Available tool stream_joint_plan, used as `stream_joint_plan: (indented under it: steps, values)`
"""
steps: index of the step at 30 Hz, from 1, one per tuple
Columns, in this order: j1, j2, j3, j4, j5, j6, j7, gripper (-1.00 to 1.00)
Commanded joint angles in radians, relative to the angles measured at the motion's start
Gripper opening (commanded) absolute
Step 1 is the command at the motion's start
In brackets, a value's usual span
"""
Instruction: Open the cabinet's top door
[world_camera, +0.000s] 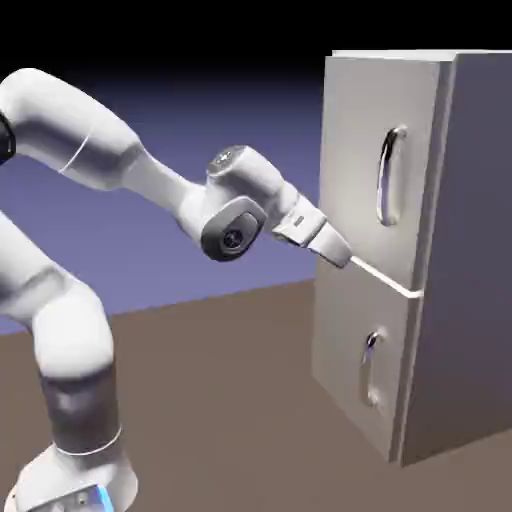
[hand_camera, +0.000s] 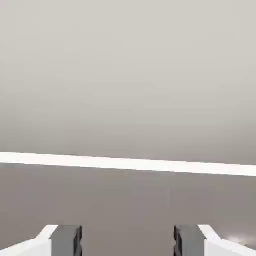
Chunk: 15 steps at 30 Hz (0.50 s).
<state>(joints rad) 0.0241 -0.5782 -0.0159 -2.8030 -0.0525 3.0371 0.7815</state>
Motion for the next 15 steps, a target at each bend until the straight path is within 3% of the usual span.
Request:
stream_joint_plan:
  steps: [1, 15]
  values:
    - [0.010, -0.007, -0.013, 0.006, -0.044, 0.000, 0.034, 0.00]
    - [0.151, -0.101, -0.198, 0.087, -0.652, 0.001, 0.504, 0.00]
